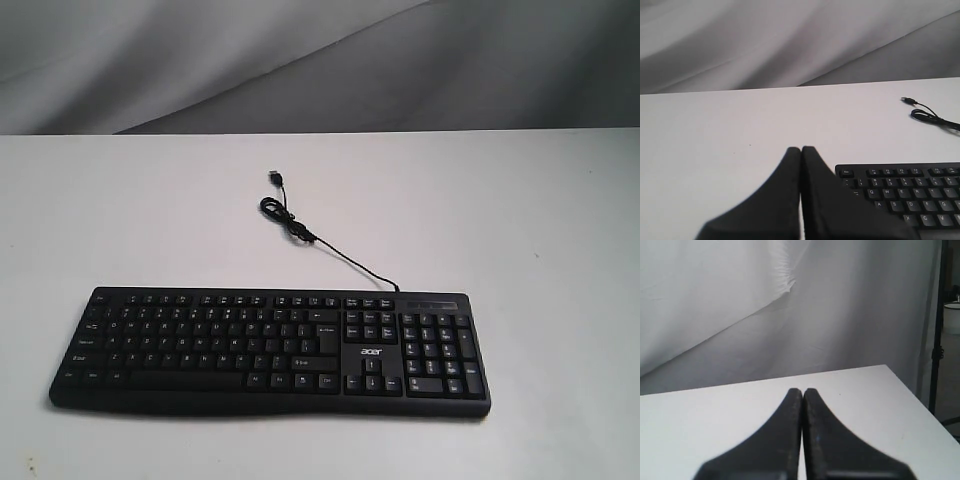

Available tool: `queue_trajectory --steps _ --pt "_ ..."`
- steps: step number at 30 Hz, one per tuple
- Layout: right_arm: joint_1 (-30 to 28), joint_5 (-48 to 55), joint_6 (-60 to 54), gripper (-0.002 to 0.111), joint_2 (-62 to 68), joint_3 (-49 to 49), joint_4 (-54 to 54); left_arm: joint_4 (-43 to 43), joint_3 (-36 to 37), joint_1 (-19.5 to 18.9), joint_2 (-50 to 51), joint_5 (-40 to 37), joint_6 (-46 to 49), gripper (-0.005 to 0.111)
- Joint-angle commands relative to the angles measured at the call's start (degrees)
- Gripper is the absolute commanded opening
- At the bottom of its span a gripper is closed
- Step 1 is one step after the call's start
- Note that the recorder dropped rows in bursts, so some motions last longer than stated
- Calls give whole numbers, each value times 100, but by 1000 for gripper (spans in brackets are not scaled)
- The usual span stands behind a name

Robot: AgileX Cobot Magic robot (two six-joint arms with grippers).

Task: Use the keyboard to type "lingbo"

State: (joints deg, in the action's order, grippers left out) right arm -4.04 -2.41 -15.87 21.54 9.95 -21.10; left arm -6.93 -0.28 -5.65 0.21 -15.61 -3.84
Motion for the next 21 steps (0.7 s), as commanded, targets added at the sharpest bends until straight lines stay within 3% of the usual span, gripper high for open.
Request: queue_trajectory --steps 1,11,21 --pt "-53 4 29 0 -423 -400 -77 21 28 -6 -21 39 -12 0" --pt "-53 105 143 0 -742 -477 -695 21 28 -6 -21 39 -12 0" --pt "-53 1231 143 0 -742 -477 1107 21 28 -6 -21 39 -12 0"
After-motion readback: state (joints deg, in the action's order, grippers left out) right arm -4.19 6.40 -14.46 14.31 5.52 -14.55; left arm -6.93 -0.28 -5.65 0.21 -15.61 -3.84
